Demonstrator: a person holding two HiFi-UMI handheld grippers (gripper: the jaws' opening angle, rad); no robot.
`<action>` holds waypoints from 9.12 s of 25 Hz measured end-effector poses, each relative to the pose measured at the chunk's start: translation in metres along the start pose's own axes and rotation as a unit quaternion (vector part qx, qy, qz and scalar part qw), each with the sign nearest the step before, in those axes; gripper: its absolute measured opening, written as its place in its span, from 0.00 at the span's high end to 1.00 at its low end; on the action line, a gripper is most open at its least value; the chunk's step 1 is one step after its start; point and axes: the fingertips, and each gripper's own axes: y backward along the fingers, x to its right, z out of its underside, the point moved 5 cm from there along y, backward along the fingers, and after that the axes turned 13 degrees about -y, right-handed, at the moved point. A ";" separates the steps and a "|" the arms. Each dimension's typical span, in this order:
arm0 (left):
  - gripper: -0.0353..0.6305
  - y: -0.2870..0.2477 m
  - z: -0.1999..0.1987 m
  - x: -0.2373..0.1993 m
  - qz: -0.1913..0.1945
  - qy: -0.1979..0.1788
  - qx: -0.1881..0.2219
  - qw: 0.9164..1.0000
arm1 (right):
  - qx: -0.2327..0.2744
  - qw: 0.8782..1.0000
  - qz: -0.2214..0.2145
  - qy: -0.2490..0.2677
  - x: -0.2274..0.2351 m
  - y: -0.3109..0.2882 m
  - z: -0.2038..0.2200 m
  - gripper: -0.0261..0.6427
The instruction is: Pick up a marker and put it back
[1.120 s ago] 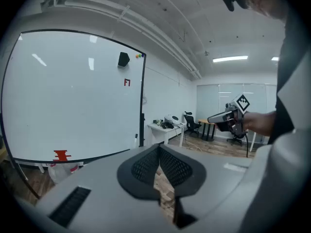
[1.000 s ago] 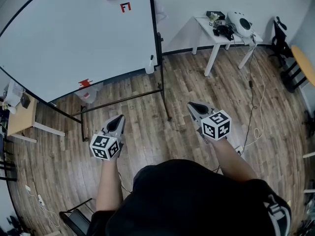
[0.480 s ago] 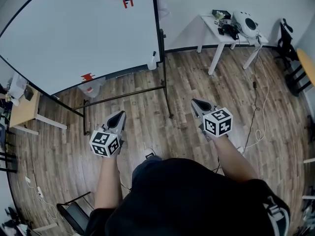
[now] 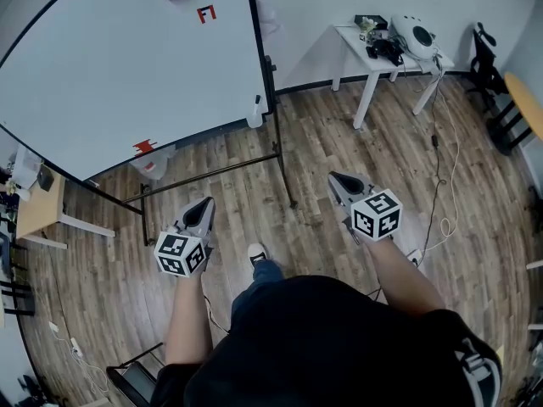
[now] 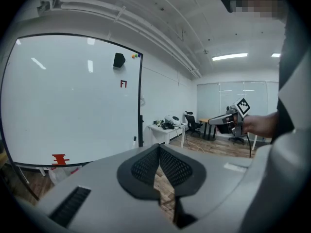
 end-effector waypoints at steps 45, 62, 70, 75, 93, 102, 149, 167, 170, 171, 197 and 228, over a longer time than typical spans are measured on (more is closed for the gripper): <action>0.93 -0.162 0.029 -0.268 0.089 0.020 0.020 0.996 | -0.045 0.997 0.061 -0.026 0.010 -0.275 -0.066 0.97; 0.93 -0.176 0.027 -0.333 0.103 0.016 0.041 0.994 | -0.015 0.998 0.047 -0.032 -0.014 -0.329 -0.089 0.97; 0.93 -0.177 0.020 -0.344 0.113 0.001 0.050 0.992 | -0.002 0.999 0.040 -0.031 -0.022 -0.338 -0.093 0.97; 0.93 -0.175 0.017 -0.343 0.116 -0.004 0.053 0.992 | 0.002 0.999 0.044 -0.030 -0.022 -0.338 -0.094 0.97; 0.93 -0.194 -0.005 -0.337 0.085 0.001 0.053 0.995 | -0.012 0.999 0.025 -0.033 0.024 -0.368 -0.102 0.97; 0.93 -0.222 -0.018 -0.331 0.061 0.004 0.037 0.997 | -0.030 0.999 0.008 -0.036 0.068 -0.386 -0.111 0.97; 0.93 -0.291 0.023 -0.324 0.058 0.029 -0.052 0.996 | -0.171 0.982 0.016 -0.073 0.175 -0.507 -0.031 0.83; 0.93 -0.294 0.044 -0.322 0.060 0.055 -0.064 0.995 | -0.189 0.978 0.020 -0.081 0.178 -0.538 -0.012 0.82; 0.93 -0.293 0.047 -0.320 0.061 0.059 -0.066 0.994 | -0.189 0.979 0.023 -0.074 0.178 -0.539 -0.012 0.83; 0.93 -0.293 0.048 -0.319 0.062 0.060 -0.067 0.994 | -0.189 0.979 0.024 -0.071 0.178 -0.538 -0.012 0.83; 0.93 -0.284 0.049 -0.325 0.070 0.065 -0.053 0.994 | -0.145 0.988 0.037 -0.036 0.164 -0.528 -0.036 0.87; 0.93 -0.259 0.020 -0.308 0.106 0.020 -0.006 0.994 | -0.037 0.998 0.057 -0.012 0.109 -0.409 -0.099 0.87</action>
